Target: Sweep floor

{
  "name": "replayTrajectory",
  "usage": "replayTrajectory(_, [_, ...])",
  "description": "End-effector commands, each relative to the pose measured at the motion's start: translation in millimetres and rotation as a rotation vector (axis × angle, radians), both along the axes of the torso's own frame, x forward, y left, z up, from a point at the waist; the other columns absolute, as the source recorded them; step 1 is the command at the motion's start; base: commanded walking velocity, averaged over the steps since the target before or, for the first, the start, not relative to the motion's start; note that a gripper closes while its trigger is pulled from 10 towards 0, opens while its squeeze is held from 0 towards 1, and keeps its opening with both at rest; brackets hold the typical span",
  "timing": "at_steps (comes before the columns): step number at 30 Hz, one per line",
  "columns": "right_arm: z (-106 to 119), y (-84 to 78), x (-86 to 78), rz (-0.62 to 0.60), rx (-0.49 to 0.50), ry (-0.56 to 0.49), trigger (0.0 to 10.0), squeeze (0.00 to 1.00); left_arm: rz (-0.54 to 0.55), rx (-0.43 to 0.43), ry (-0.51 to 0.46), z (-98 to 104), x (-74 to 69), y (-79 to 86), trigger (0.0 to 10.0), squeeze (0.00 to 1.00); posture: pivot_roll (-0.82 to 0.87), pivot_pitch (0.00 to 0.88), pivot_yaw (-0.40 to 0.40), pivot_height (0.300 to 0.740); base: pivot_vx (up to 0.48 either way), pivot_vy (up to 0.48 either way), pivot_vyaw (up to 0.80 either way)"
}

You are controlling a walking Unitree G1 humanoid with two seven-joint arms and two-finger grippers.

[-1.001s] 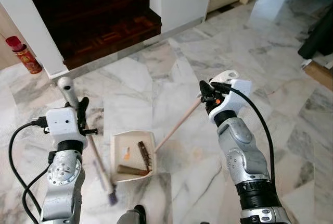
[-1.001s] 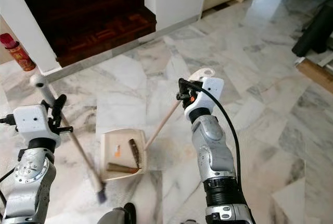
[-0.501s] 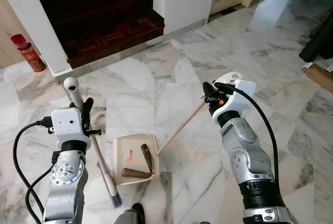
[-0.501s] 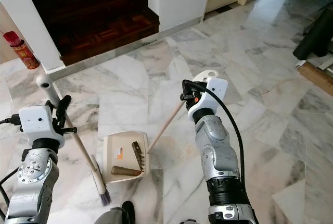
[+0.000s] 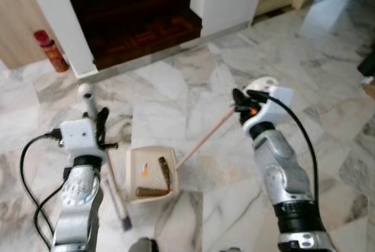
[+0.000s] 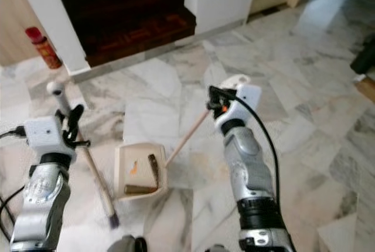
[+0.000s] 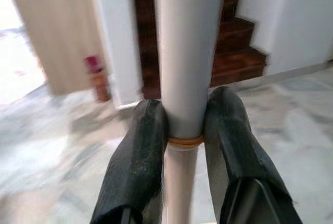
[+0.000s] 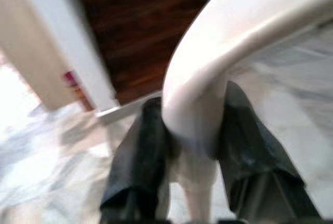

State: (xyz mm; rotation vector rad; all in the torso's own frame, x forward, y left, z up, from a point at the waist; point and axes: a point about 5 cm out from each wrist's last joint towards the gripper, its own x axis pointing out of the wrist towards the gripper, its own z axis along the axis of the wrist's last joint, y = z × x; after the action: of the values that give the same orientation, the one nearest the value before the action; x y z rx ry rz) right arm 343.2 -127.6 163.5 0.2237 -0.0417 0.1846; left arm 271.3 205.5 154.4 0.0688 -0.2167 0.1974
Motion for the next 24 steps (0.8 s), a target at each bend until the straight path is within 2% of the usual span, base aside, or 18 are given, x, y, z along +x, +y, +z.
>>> replayTrajectory(1, [14.1, 2.3, -0.3, 0.017, 0.053, -0.067, 10.0, 0.0, -0.004, 0.011, -0.032, 6.2, -2.2, -1.4, 10.0, 0.0, -0.03, 0.178, -0.032, 0.74, 0.0, 0.352, 0.58])
replayTrajectory(24, [15.1, 2.1, 0.4, 0.024, 0.086, -0.062, 10.0, 0.0, 0.002, 0.007, -0.031, 6.9, -2.7, -0.5, 10.0, 0.0, -0.03, 0.195, -0.034, 0.74, 0.0, 0.386, 0.03])
